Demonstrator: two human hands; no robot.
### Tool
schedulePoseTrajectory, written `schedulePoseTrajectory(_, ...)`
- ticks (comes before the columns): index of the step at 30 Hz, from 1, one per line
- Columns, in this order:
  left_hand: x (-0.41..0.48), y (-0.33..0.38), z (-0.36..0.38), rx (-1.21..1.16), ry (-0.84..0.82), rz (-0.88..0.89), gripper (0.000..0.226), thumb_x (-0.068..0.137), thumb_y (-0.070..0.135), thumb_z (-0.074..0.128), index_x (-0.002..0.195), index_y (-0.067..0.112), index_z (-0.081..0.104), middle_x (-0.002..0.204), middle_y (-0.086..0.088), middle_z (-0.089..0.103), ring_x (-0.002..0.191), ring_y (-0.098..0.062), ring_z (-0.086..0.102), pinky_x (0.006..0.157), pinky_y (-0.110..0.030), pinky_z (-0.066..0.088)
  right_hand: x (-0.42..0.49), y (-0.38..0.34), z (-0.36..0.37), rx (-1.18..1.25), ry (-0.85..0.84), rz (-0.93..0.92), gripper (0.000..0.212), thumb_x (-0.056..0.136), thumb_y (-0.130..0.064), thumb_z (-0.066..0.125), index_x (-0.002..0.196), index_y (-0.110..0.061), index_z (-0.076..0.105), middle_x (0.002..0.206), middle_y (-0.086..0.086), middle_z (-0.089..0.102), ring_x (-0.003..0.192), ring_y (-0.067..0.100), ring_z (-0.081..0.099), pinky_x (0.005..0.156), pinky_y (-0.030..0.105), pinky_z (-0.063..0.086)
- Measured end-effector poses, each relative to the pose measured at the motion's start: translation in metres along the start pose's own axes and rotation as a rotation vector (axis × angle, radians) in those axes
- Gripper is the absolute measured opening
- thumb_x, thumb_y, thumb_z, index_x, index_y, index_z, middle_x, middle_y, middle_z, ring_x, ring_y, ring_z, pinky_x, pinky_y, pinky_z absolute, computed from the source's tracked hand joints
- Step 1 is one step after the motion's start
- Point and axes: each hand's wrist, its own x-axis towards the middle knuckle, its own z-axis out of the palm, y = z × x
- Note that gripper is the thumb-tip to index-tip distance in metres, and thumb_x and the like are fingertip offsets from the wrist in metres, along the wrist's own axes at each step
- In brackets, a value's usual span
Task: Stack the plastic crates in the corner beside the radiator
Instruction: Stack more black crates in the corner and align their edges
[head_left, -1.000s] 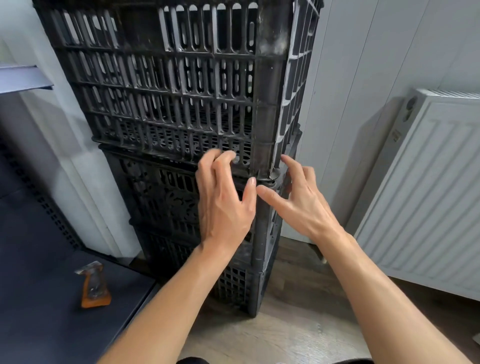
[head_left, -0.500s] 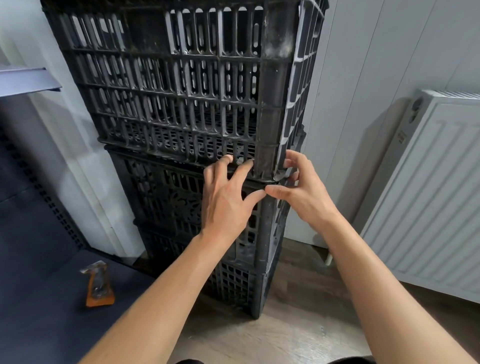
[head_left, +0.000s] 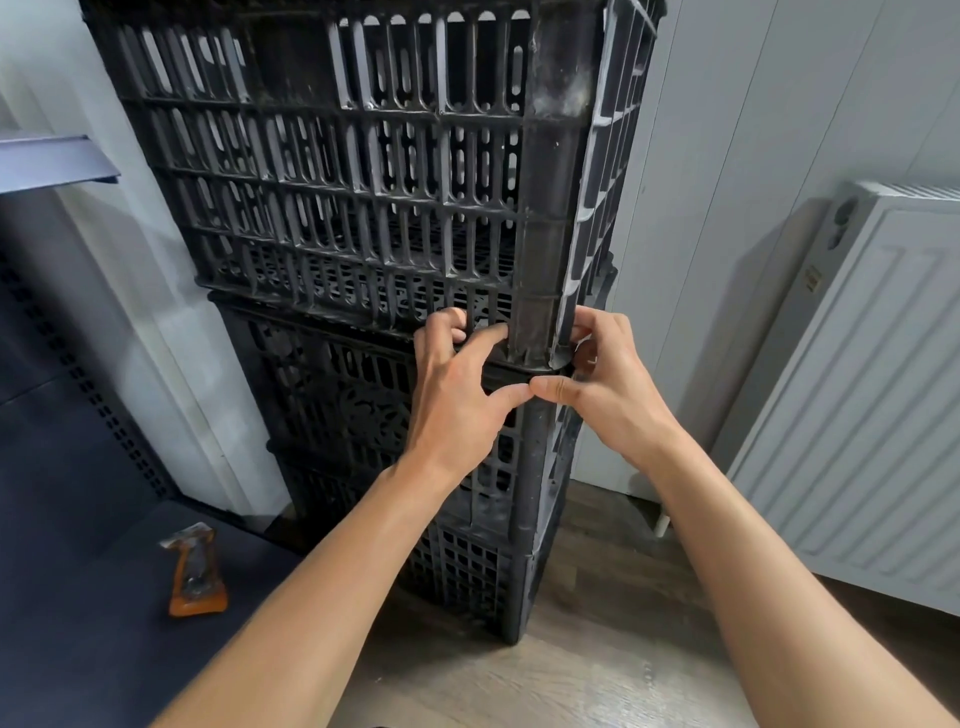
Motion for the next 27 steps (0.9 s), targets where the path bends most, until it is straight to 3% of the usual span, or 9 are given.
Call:
schedulePoseTrajectory(5, 0.005, 0.0, 0.0, 0.002, -0.036, 0.012, 0.061, 0.077, 0.032, 0.083, 0.132, 0.021, 0.058, 0.128, 0.002, 0.026, 0.123, -0.011, 0.025, 0.091, 0.005, 0.019, 0.004, -0.002, 0.0, -0.001, -0.025, -0.011, 0.068, 0.077, -0.01, 0.082, 0.131, -0.026, 0.045, 0.124, -0.005, 0.038, 0.114, 0.014, 0.049, 0.096, 0.031, 0.049)
schedulePoseTrajectory(9, 0.001, 0.001, 0.002, 0.004, 0.042, 0.029, 0.055, 0.076, 0.031, 0.084, 0.125, 0.023, 0.061, 0.122, 0.002, 0.028, 0.118, -0.011, 0.027, 0.099, -0.008, 0.024, 0.002, -0.002, 0.001, -0.045, -0.007, -0.058, 0.062, 0.078, -0.007, 0.081, 0.126, -0.021, 0.044, 0.12, -0.004, 0.038, 0.109, 0.01, 0.05, 0.094, 0.027, 0.05)
schedulePoseTrajectory(12, -0.005, 0.005, 0.007, 0.026, 0.077, 0.07, 0.052, 0.079, 0.03, 0.082, 0.126, 0.022, 0.062, 0.122, 0.001, 0.03, 0.114, -0.011, 0.028, 0.103, -0.02, 0.033, 0.001, 0.0, -0.003, -0.075, 0.033, -0.07, 0.06, 0.077, -0.01, 0.083, 0.121, -0.02, 0.044, 0.114, -0.01, 0.037, 0.102, 0.002, 0.05, 0.087, 0.017, 0.049)
schedulePoseTrajectory(17, -0.004, 0.01, 0.007, 0.057, 0.007, 0.094, 0.058, 0.083, 0.031, 0.078, 0.135, 0.017, 0.057, 0.13, -0.003, 0.029, 0.118, -0.012, 0.026, 0.105, -0.023, 0.029, -0.005, 0.001, -0.011, -0.087, 0.017, -0.04, 0.066, 0.078, -0.025, 0.083, 0.13, -0.027, 0.043, 0.119, -0.01, 0.038, 0.102, -0.004, 0.048, 0.081, 0.004, 0.043)
schedulePoseTrajectory(20, -0.003, 0.009, 0.004, 0.065, -0.035, 0.104, 0.058, 0.085, 0.037, 0.075, 0.137, 0.018, 0.055, 0.133, -0.004, 0.028, 0.121, -0.012, 0.026, 0.104, -0.024, 0.029, -0.01, -0.001, -0.011, -0.072, 0.015, -0.042, 0.059, 0.084, -0.036, 0.076, 0.134, -0.031, 0.043, 0.123, -0.011, 0.039, 0.108, -0.003, 0.048, 0.085, 0.01, 0.042)
schedulePoseTrajectory(24, -0.001, 0.002, 0.001, 0.098, -0.044, 0.108, 0.062, 0.083, 0.044, 0.075, 0.136, 0.021, 0.054, 0.134, -0.003, 0.027, 0.122, -0.013, 0.026, 0.103, -0.022, 0.028, -0.011, -0.001, -0.008, -0.084, -0.003, -0.063, 0.065, 0.087, -0.021, 0.074, 0.142, -0.029, 0.041, 0.126, -0.006, 0.039, 0.111, 0.002, 0.052, 0.089, 0.013, 0.047)
schedulePoseTrajectory(27, 0.001, 0.0, 0.0, 0.093, -0.055, 0.085, 0.064, 0.081, 0.045, 0.077, 0.135, 0.022, 0.053, 0.134, -0.002, 0.025, 0.123, -0.012, 0.024, 0.103, -0.021, 0.026, -0.009, -0.001, -0.005, -0.115, -0.035, -0.07, 0.074, 0.082, -0.021, 0.079, 0.144, -0.03, 0.04, 0.125, -0.006, 0.038, 0.112, 0.002, 0.05, 0.097, 0.018, 0.045)
